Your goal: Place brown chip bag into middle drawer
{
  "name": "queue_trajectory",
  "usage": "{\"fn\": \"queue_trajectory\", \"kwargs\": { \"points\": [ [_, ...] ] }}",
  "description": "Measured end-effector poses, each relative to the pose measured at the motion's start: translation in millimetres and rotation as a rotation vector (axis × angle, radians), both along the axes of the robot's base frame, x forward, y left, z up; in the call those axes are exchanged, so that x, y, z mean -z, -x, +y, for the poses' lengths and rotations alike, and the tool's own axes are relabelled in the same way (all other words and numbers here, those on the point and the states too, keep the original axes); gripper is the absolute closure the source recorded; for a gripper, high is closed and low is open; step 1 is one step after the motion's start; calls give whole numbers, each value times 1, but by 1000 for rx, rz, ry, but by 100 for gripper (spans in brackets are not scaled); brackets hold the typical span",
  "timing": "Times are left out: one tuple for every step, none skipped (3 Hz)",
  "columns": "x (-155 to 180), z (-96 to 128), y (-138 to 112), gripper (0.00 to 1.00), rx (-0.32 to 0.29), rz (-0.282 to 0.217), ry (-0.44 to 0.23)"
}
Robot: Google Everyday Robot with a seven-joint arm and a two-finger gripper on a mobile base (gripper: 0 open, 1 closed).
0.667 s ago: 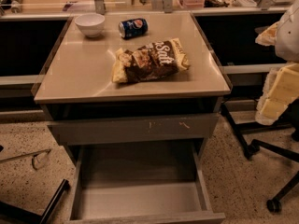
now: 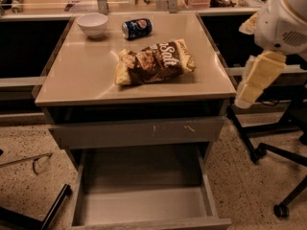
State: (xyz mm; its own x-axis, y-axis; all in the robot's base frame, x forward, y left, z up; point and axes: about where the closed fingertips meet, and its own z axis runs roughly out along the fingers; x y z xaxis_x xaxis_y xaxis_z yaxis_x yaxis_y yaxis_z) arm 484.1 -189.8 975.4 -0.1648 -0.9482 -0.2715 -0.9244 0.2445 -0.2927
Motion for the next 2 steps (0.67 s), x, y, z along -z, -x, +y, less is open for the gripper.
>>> {"fn": "queue_trajectory", "kwargs": {
  "points": [
    [13,49,-68,0,-71,-16,-34],
    [13,49,-68,0,-71,-16,-34]
  ]
}}
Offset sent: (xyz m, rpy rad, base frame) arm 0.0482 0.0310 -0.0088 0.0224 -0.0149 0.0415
